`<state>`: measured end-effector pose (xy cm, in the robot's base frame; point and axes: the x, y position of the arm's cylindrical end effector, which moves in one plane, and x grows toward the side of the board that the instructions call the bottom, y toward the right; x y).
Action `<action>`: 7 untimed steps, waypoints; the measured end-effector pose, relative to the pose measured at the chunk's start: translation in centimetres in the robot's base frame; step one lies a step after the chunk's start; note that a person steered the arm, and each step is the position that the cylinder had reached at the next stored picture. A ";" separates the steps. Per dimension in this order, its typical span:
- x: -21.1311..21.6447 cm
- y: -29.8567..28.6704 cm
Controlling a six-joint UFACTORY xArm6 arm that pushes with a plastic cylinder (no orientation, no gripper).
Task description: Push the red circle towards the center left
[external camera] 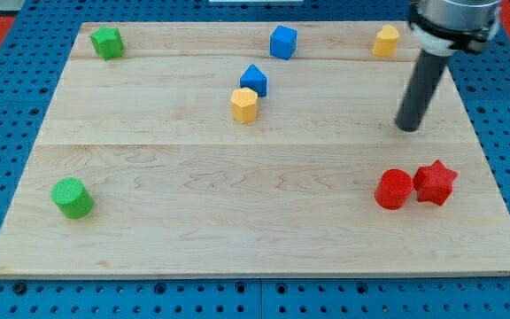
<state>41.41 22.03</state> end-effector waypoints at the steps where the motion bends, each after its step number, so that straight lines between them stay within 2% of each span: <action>1: 4.4 5.3; 2: 9.2 9.3; 3: 16.3 8.5; 4: 17.7 3.6; 5: 16.1 -2.3; 6: 14.6 -4.9; 7: 13.7 -4.7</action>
<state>55.10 17.30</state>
